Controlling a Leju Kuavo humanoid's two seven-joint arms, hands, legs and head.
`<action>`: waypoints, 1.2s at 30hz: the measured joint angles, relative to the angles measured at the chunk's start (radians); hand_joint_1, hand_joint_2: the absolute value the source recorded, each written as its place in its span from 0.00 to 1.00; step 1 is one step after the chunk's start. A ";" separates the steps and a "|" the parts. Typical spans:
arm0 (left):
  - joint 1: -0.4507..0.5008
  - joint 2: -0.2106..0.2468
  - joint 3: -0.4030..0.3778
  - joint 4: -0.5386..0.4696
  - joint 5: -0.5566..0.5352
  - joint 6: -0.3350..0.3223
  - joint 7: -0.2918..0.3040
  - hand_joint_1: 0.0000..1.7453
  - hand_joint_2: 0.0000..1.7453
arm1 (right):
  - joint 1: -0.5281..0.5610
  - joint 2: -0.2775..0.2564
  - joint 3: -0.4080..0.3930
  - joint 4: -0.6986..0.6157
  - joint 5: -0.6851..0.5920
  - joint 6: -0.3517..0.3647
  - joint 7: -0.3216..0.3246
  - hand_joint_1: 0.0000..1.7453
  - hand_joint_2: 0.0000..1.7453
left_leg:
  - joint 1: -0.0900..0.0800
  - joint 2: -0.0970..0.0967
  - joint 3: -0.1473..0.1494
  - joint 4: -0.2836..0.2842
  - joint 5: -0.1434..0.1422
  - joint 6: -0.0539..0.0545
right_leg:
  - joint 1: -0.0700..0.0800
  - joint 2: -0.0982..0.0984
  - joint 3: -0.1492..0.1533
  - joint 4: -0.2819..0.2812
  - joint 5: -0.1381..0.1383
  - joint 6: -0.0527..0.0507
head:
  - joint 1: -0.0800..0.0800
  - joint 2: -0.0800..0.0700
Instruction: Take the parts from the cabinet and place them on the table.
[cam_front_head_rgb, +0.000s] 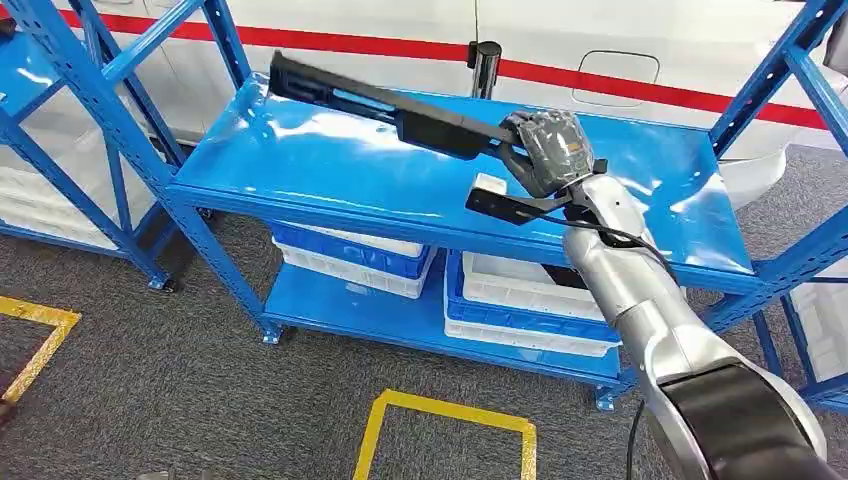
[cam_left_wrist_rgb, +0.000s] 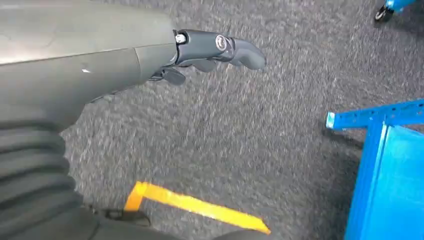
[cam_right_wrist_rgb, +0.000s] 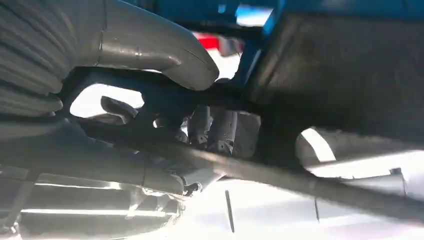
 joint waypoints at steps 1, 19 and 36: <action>0.000 0.000 0.000 0.000 0.000 -0.005 0.000 0.00 1.00 | -0.003 0.002 -0.006 -0.007 -0.002 0.000 -0.002 1.00 1.00 | 0.000 0.000 0.000 0.000 0.000 0.000 | 0.000 0.000 0.000 0.000 0.000 0.000 | 0.001 0.000; 0.000 0.001 0.007 0.000 0.000 -0.007 0.000 0.00 1.00 | -0.004 0.007 -0.024 -0.041 -0.007 -0.003 -0.012 1.00 1.00 | -0.001 0.000 0.000 0.000 0.000 0.001 | 0.000 0.000 0.001 0.000 0.000 0.000 | 0.000 0.000; -0.007 0.023 0.078 0.000 -0.013 0.065 0.249 0.00 1.00 | 0.335 -0.065 -0.012 -0.582 -0.271 -0.027 -0.066 1.00 1.00 | 0.001 0.005 0.006 -0.014 0.011 0.026 | -0.014 0.001 -0.015 0.022 -0.020 0.008 | 0.001 0.000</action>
